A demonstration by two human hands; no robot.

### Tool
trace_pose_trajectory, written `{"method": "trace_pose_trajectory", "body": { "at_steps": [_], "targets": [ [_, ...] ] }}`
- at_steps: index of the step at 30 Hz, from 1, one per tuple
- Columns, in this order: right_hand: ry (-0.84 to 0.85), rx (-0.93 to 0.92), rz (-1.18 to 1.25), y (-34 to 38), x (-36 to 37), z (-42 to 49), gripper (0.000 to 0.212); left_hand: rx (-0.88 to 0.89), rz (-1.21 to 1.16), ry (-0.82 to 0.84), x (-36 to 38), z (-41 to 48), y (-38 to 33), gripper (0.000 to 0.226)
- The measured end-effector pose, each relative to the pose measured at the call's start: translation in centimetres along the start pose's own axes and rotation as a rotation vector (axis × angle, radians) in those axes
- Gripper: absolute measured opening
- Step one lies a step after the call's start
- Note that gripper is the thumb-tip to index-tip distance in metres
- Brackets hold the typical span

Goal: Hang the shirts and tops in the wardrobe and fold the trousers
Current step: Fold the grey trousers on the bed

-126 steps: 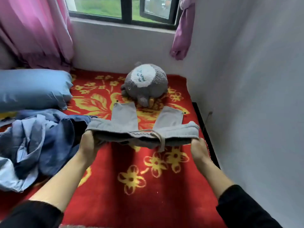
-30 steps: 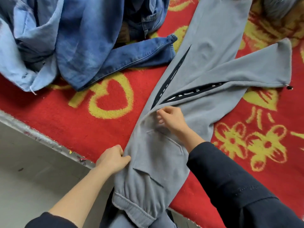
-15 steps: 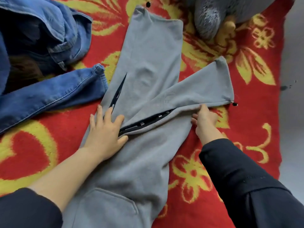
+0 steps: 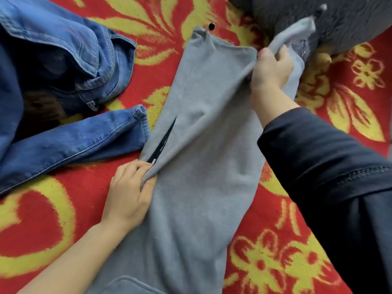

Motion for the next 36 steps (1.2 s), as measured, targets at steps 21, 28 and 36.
{"method": "trace_pose_trajectory", "body": {
  "at_steps": [21,28,36],
  "targets": [
    [0.495,-0.264,-1.212,-17.0,-3.5,-18.2,0.057,-0.376,-0.534,-0.004,-0.9,-5.7,4.8,0.023],
    [0.416,-0.055,-1.037,-23.0,-11.3,-31.0,0.059,-0.472,-0.387,0.134,-1.6,-13.9,5.4,0.018],
    [0.015,0.427,-0.7,-29.3,-19.0,-42.9,0.08,-0.603,-0.657,0.232,-4.5,-24.1,7.6,0.028]
  ]
}}
Point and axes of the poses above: each hand's wrist, its own z-axis towards the middle knuckle, its own x-axis out of the palm, y = z × x, the point moved 7 cm from there along z, towards the middle knuckle, and after that the axes turned 10 degrees about x, right-handed, at the moved point
